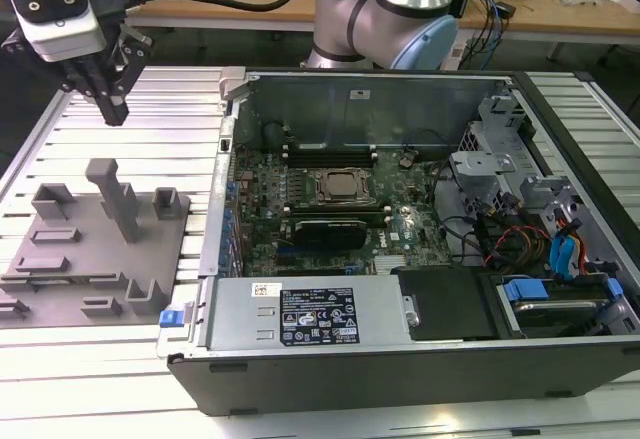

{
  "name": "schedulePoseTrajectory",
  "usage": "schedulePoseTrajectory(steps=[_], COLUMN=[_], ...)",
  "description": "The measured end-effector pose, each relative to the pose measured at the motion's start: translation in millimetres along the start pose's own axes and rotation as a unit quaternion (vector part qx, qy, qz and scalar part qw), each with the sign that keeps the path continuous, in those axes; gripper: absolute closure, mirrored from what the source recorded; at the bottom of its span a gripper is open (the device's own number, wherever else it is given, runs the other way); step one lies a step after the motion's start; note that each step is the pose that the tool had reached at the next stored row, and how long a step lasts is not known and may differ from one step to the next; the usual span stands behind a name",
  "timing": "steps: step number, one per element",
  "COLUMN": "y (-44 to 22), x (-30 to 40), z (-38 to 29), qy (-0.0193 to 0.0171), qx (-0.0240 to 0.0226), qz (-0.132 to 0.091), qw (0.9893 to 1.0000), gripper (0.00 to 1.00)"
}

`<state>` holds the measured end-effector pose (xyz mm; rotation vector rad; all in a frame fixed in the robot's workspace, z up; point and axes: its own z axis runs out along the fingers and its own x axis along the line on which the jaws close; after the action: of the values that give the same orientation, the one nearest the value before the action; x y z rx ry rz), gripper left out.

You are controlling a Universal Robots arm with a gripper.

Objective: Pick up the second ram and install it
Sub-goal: 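Reach for the second ram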

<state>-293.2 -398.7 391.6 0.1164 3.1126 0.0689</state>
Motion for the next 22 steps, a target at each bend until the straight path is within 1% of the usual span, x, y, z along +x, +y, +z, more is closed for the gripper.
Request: schedulePoseTrajectory(steps=[4,6,9,11,13,19,22], y=[-0.3,-0.8,-1.3,-1.6,-2.1,-2.8,-3.1], x=[4.6,11.1,18.5,21.9,28.3,38.3,42.0], z=[0.0,0.0,0.2,0.3,0.3,0.4,0.4], qy=[0.0,0.0,0.0,0.0,0.0,0.0,0.0], qx=[0.0,0.0,0.0,0.0,0.0,0.0,0.0], qz=[0.0,0.0,0.0,0.0,0.0,0.0,0.0], qw=[1.0,1.0,1.0,1.0,1.0,1.0,1.0], gripper=[0.89,0.89,0.89,0.89,0.89,0.89,0.89])
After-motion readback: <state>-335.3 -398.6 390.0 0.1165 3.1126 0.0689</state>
